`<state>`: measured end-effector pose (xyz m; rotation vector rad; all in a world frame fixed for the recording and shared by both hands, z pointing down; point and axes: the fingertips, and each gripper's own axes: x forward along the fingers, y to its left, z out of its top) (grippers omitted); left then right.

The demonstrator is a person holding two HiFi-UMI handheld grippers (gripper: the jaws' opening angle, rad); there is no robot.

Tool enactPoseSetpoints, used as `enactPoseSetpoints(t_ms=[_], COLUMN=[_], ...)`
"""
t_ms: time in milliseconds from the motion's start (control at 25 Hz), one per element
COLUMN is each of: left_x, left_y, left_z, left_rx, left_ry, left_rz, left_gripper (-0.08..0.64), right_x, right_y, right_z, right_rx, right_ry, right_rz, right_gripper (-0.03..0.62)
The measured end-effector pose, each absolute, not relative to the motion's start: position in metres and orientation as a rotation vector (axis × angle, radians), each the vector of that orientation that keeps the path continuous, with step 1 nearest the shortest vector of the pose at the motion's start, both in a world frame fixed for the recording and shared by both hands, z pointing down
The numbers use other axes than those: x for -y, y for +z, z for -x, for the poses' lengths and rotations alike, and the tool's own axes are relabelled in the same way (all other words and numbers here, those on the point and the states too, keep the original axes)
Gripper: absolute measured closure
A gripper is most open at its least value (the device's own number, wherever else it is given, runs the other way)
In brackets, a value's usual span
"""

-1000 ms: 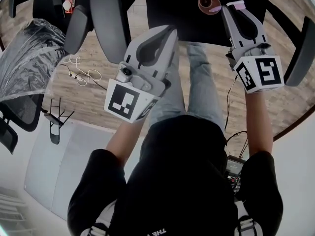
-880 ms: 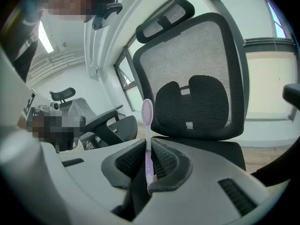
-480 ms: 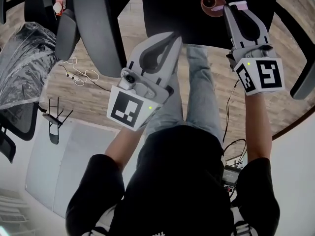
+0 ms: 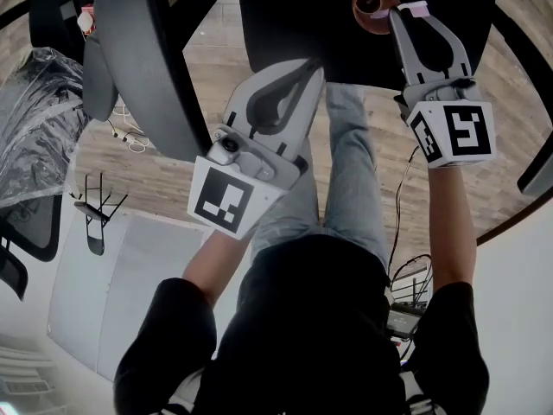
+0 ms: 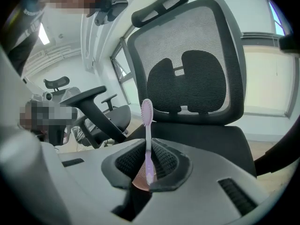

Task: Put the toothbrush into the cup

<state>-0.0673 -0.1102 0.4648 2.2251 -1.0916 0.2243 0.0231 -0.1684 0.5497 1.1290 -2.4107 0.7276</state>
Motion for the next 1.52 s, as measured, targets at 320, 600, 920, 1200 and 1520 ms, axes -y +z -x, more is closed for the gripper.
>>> enactPoseSetpoints(t_ms=[320, 600, 920, 1200, 1520], left_x=[0.114, 0.110, 0.109, 0.107, 0.108], left_y=[0.493, 0.506, 0.513, 0.519, 0.518], left_z=[0.057, 0.053, 0.051, 0.052, 0.051], left_rx=[1.087, 1.074, 1.069, 1.064, 1.062], left_ry=[0.217, 0.222, 0.213, 0.208, 0.195], left_rz=[-2.199, -2.181, -2.165, -2.155, -2.146], left_gripper=[0.540, 0.540, 0.540, 0.540, 0.540], right_x=[0.165, 0.161, 0.171, 0.180, 0.177], right_y=[0.584, 0.596, 0.602, 0.608, 0.605], right_z=[-0.019, -0.020, -0.016, -0.007, -0.003], right_rx=[2.383, 2.383, 2.378, 2.362, 2.343], right_ry=[0.722, 0.757, 0.785, 0.753, 0.672], right_rz=[-1.090, -1.099, -1.098, -1.115, -1.094], right_gripper=[0.545, 0.545, 0.545, 0.545, 0.543])
